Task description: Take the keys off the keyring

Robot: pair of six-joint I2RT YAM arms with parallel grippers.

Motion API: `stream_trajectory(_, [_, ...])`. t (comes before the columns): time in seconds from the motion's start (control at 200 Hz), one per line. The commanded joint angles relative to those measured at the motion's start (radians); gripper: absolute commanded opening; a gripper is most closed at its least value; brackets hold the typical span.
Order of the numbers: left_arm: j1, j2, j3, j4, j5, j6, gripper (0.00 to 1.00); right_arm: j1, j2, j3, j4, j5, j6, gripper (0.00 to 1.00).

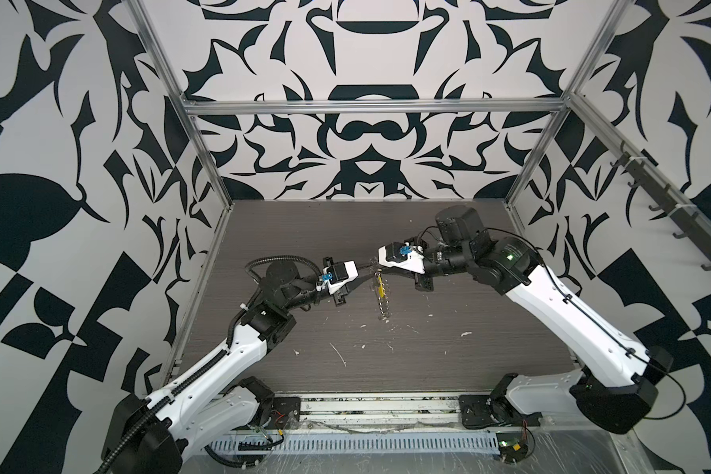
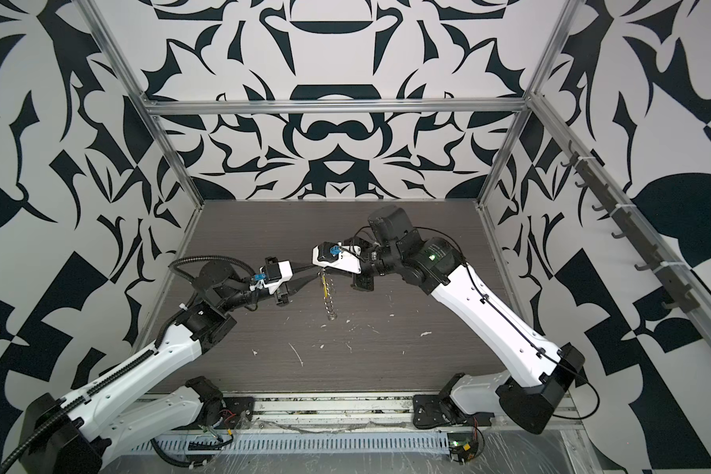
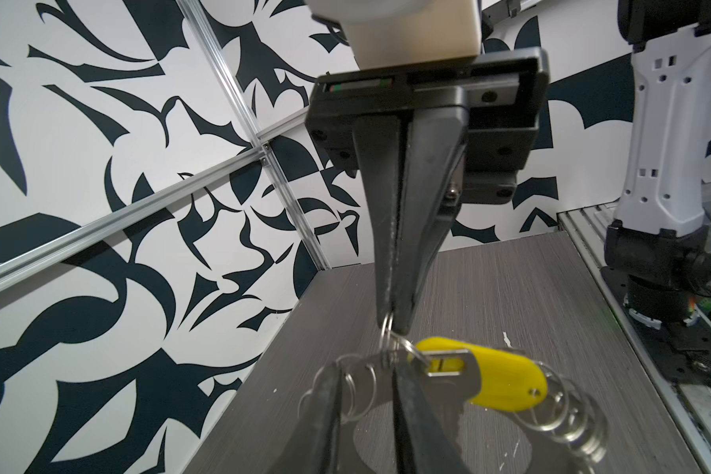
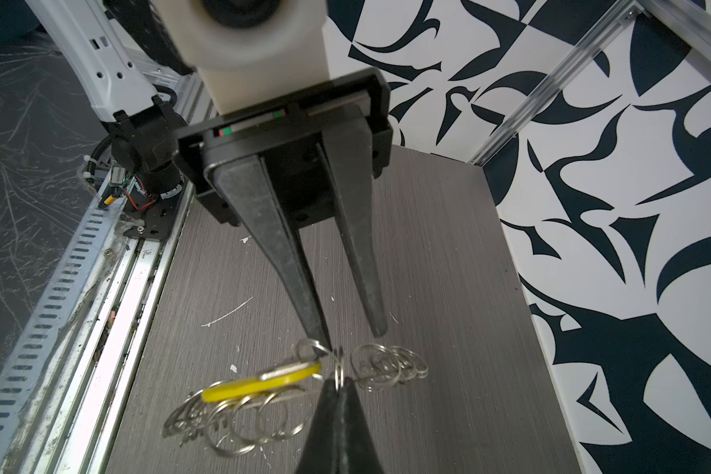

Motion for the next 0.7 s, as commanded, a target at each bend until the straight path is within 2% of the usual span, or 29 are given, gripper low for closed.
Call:
stream_trajectory(0.0, [0.01, -0.034, -0.02, -0.048, -0.046, -0.009, 0.27, 0.004, -0.042, -0.004, 0.063, 0.001, 0.022, 0.0])
stream_trajectory(0.125, [0.018, -0.049, -0.003, -0.073, -0.078, -0.11, 0.32, 0.004, -0.06, -0.038, 0.104, 0.016, 0.035, 0.0])
stream_trajectory(0.22, [0.019, -0.044, 0.037, -0.13, -0.101, -0.222, 0.42, 0.004, -0.072, -0.063, 0.137, 0.031, 0.039, 0.0])
stream_trajectory(0.325, [0.019, -0.026, 0.083, -0.192, -0.058, -0.328, 0.47, 0.004, -0.084, -0.094, 0.181, 0.05, 0.045, 0.0])
stream_trajectory(0.49, [0.019, 0.001, 0.119, -0.198, 0.007, -0.451, 0.47, 0.004, -0.086, -0.107, 0.195, 0.057, 0.043, 0.0])
stream_trajectory(0.695, [0.019, 0.03, 0.141, -0.202, 0.066, -0.483, 0.42, 0.004, -0.083, -0.107, 0.198, 0.059, 0.043, 0.0])
